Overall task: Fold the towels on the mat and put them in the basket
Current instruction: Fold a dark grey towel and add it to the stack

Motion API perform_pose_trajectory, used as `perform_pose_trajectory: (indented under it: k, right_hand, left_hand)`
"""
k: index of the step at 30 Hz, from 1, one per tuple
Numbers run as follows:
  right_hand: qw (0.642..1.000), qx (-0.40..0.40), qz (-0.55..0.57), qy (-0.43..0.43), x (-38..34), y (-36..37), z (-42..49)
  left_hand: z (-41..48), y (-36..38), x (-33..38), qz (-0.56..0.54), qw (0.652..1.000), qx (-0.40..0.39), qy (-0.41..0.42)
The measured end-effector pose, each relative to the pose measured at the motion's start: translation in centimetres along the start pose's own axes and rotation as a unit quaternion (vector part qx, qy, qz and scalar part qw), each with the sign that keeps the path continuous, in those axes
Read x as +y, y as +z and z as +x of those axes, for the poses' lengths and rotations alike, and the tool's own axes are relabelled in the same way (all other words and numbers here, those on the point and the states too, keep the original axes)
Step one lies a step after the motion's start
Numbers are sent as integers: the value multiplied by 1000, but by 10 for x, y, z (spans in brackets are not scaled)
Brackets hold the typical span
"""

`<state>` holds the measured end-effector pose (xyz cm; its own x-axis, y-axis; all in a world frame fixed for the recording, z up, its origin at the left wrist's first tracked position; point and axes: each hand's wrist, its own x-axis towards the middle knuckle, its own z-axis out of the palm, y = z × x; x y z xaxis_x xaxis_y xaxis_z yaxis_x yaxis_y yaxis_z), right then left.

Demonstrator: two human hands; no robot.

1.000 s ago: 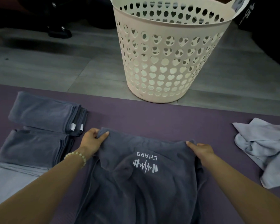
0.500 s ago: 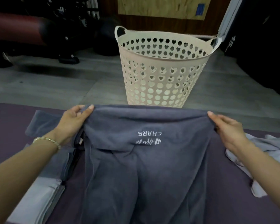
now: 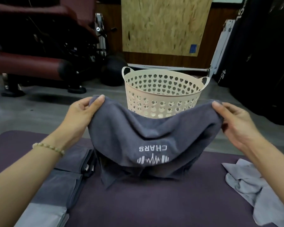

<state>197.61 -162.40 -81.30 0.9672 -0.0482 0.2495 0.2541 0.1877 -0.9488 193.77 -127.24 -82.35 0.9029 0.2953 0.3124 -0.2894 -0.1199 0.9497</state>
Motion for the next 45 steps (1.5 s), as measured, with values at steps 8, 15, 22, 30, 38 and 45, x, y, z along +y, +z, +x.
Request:
perform_pose_trajectory:
  k: [8, 15, 22, 30, 38, 45]
  right_hand:
    - [994, -53, 97, -12, -53, 35, -16]
    - [993, -17, 33, 113, 9, 21, -2]
    - [959, 91, -148, 223, 150, -44, 16]
    - [927, 158, -249, 232, 244, -84, 69]
    - [865, 36, -380, 325, 285, -110, -51]
    - [823, -53, -298, 481, 255, -121, -166]
  left_hand:
    - [-11, 34, 66, -183, 973, -138, -12]
    - [-1, 49, -2, -101, 976, -146, -130]
    - [-4, 46, -177, 125, 970, 5, -210]
    - [51, 70, -246, 172, 951, 49, -252]
    - [-69, 28, -333, 337, 866, -92, -359]
    - [-157, -1, -290, 349, 843, -198, -359]
